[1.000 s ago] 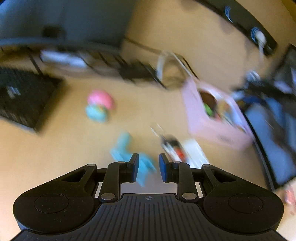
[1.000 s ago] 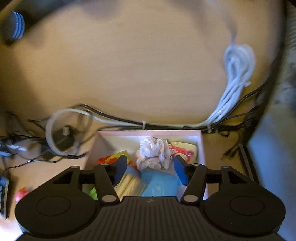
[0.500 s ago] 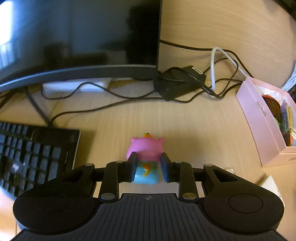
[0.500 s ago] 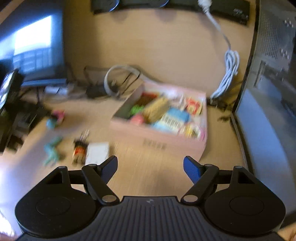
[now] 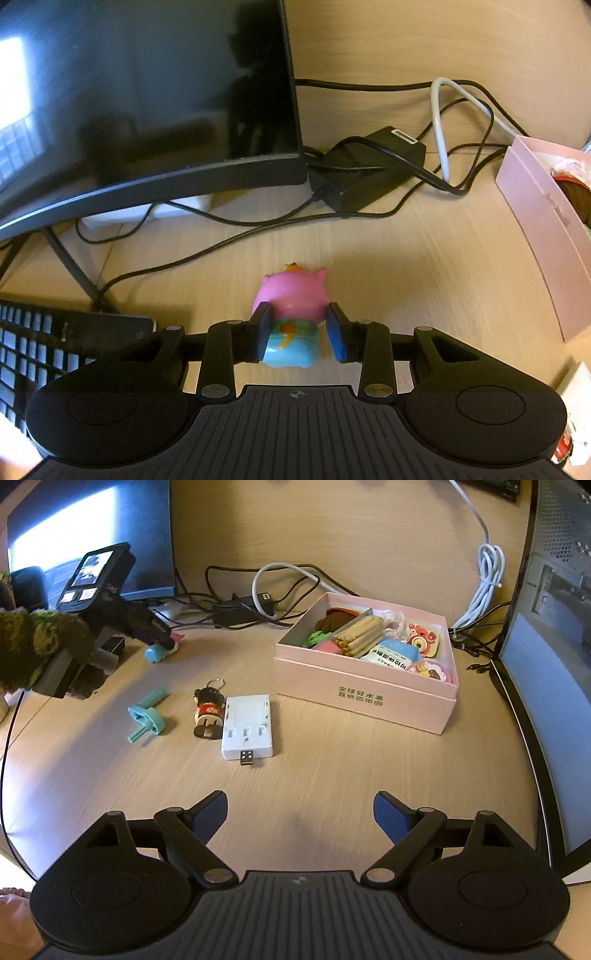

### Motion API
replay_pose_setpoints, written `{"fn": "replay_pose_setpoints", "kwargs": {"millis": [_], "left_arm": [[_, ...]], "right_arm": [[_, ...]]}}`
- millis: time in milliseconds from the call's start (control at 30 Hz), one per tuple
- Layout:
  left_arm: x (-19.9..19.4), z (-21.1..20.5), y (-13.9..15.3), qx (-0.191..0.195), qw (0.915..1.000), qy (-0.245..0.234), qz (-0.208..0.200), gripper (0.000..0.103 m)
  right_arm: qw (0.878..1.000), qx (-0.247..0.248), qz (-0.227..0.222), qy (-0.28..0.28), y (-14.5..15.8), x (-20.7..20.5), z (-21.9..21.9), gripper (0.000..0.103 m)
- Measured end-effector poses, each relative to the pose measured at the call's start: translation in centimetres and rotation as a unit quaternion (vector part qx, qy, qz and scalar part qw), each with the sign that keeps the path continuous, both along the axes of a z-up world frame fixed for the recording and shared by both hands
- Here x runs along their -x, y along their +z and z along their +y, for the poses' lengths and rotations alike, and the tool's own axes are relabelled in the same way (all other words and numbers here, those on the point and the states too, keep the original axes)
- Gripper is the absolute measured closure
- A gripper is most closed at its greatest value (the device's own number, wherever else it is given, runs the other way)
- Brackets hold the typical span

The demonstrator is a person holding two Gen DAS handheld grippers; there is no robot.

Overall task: Organize objects
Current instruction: 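Grasp the pink-and-teal bird toy with the left tool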

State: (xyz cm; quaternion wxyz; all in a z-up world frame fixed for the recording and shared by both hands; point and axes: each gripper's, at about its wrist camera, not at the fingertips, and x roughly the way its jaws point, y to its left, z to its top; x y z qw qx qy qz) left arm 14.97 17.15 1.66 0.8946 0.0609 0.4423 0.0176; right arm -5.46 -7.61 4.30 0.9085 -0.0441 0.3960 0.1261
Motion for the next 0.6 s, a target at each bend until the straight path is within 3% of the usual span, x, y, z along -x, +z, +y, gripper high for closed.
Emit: {"fn": "replay_pose_setpoints", "kwargs": {"millis": [100,133,200,233,400,500,600], "left_arm": [[-0.5,0.4,-0.9,-0.023,0.9988,0.034,0.027,0.054],[-0.6,0.9,-1.0,-0.009,0.9986,0.045,0.027,0.058],[-0.4,2.8,-0.9,0.064,0.995,0.071,0.028,0.072],[0.0,3.4,-0.8,0.082,0.9932,0.08,0.019,0.073],[4.0,3.5,0.0,0.115,0.9915,0.058,-0.014,0.075],[8.0,2.9,0.7,0.164,0.9855,0.041,-0.007,0.075],[13.0,0.9,1.3,0.183,0.9829,0.004,0.015,0.075]], "right_arm": [[1.0,0.0,0.0,0.0,0.1,0.3,0.0,0.016],[1.0,0.0,0.0,0.0,0.0,0.2,-0.1,0.016],[1.0,0.001,-0.003,-0.001,0.1,0.1,-0.3,0.016],[1.0,0.001,-0.005,-0.002,0.2,0.2,-0.4,0.016],[1.0,-0.001,-0.005,-0.006,0.2,-0.3,-1.0,0.016],[1.0,0.004,-0.001,0.002,-0.1,-0.9,-0.7,0.016],[1.0,0.005,0.005,0.023,-0.5,-1.8,0.4,0.016]]}}
